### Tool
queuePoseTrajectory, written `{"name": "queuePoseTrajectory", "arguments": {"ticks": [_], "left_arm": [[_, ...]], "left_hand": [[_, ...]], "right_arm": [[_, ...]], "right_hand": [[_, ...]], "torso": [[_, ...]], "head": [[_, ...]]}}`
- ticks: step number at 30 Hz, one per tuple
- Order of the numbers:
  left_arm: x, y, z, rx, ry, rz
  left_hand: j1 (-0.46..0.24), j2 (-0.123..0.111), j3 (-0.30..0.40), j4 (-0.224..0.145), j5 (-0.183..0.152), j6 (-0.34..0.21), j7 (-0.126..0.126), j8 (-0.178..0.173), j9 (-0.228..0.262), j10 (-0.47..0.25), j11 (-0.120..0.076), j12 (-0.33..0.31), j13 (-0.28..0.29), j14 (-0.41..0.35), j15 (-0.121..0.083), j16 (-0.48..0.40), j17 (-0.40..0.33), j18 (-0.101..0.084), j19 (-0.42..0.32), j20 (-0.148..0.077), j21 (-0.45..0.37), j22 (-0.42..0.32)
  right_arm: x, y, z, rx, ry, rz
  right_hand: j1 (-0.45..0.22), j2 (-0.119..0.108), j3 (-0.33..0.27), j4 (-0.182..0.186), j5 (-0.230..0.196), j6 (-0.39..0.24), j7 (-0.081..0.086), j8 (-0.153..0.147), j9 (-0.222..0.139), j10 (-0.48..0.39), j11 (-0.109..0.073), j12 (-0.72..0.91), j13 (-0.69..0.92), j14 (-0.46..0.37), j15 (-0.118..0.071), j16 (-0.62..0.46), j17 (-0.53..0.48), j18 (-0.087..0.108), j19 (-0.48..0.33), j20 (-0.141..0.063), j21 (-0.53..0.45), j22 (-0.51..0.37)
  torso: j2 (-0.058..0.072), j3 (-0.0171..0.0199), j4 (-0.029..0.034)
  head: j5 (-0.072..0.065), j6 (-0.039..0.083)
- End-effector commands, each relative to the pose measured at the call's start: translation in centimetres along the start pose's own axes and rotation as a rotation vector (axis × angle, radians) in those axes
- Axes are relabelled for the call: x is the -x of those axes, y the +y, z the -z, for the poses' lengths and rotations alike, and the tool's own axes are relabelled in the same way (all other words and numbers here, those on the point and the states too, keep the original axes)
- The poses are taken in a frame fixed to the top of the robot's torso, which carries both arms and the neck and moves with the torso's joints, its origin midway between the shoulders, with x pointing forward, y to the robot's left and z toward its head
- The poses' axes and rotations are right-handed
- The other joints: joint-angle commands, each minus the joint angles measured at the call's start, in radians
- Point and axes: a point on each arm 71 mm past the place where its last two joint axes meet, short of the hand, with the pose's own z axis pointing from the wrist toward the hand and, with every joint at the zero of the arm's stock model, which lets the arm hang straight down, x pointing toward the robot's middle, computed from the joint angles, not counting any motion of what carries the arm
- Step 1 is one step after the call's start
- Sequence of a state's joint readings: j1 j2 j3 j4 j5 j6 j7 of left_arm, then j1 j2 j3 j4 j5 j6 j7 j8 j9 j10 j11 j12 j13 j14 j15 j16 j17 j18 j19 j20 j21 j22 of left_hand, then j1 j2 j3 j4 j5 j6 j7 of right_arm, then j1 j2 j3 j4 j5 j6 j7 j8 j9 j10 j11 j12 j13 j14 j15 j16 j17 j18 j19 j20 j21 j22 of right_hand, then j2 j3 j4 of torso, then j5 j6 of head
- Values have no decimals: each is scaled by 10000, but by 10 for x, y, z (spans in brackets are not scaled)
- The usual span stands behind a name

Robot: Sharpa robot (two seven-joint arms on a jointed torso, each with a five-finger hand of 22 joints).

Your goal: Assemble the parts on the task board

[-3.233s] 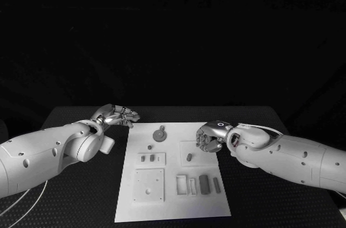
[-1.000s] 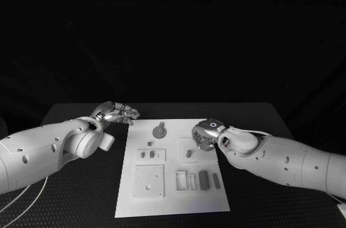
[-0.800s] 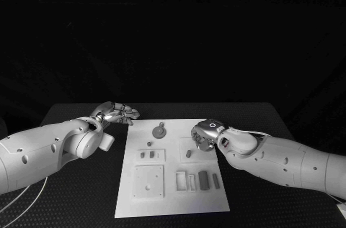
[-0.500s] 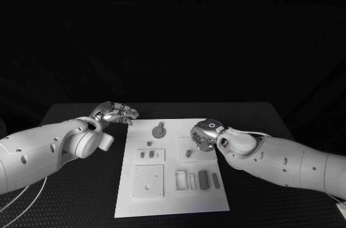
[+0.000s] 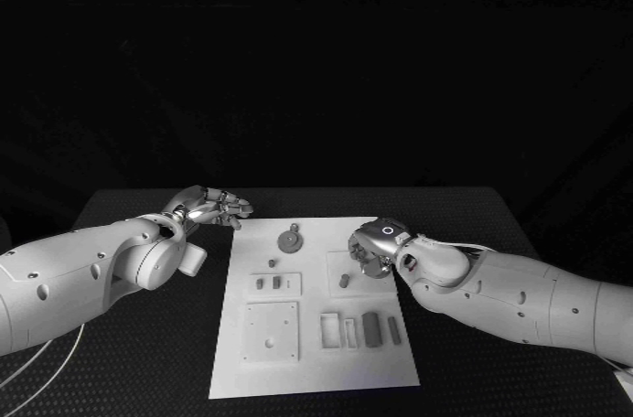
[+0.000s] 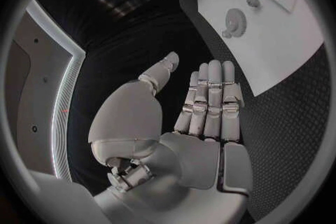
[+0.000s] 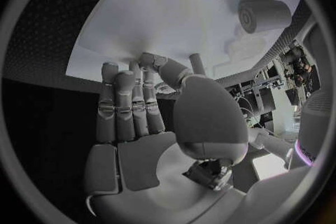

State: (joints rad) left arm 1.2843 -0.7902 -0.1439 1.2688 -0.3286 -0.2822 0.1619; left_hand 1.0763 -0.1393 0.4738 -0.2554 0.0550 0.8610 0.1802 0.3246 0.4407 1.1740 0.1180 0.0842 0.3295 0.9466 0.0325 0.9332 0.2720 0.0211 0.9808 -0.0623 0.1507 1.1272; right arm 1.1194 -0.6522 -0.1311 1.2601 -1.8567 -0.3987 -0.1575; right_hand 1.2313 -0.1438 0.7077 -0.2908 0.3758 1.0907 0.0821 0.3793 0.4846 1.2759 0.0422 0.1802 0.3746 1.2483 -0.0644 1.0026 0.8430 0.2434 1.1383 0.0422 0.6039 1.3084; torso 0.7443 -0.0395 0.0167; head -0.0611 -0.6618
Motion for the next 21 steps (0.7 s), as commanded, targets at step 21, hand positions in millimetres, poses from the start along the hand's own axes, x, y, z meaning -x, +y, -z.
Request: {"name": "queuePoseTrajectory", "arguments": {"ticks": [21], "left_arm": [[1,-1,-1,-23,86,17]], "left_hand": [[-10,85,-78,-7,-36,-92,9,-4,-13,-98,-7,-43,18,59,35,-73,33,-41,83,4,-59,-18]], "right_arm": [[4,4,2,14,358,-810]], "right_hand": [[-113,46,76,-10,5,75,-11,25,52,104,-24,62,432,-22,-57,136,3,184,0,-54,183,252]], "torso": [[-1,-3,-7]], "head": [[7,22]]}}
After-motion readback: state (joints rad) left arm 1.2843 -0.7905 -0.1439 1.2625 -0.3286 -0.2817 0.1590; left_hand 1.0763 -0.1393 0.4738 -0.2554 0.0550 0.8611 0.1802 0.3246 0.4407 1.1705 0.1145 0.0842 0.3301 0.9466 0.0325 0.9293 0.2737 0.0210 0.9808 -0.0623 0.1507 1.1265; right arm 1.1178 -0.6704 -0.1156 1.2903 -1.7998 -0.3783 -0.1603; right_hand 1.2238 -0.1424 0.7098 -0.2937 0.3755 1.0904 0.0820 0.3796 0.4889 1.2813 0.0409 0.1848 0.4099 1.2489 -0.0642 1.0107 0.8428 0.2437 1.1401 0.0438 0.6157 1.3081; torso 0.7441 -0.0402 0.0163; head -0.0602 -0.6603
